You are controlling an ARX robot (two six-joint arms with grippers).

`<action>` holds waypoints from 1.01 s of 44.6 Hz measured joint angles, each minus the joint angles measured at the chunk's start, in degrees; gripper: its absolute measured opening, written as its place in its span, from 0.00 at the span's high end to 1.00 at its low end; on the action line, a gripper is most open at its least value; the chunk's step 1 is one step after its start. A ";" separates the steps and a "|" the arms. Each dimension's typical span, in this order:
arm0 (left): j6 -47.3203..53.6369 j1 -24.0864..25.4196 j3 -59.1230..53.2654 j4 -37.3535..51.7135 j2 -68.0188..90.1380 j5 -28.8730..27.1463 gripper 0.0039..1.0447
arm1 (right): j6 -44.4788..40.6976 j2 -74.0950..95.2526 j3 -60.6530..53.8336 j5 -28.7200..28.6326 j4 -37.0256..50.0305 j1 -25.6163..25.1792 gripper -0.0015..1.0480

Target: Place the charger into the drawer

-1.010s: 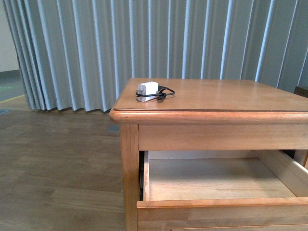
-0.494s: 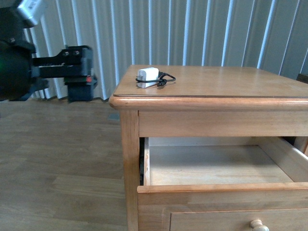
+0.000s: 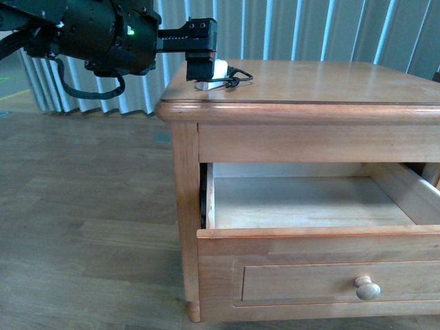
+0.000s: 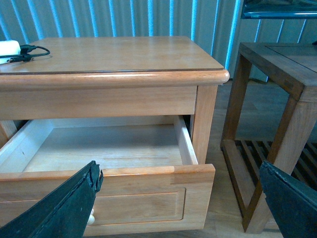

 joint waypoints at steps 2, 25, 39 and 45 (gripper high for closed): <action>0.00 -0.22 2.32 -0.61 1.64 0.76 0.06 | 0.00 0.00 0.00 0.02 0.00 0.00 0.08; -0.20 -2.12 11.30 -1.75 9.84 4.52 0.06 | 0.00 0.00 0.00 0.00 0.00 0.00 0.08; -1.53 -1.99 14.69 -1.42 13.22 4.81 0.17 | 0.00 0.00 0.00 0.00 0.00 0.00 0.08; -1.88 -2.01 15.87 -1.16 14.27 4.96 0.42 | 0.00 0.00 0.00 0.00 0.00 0.00 0.08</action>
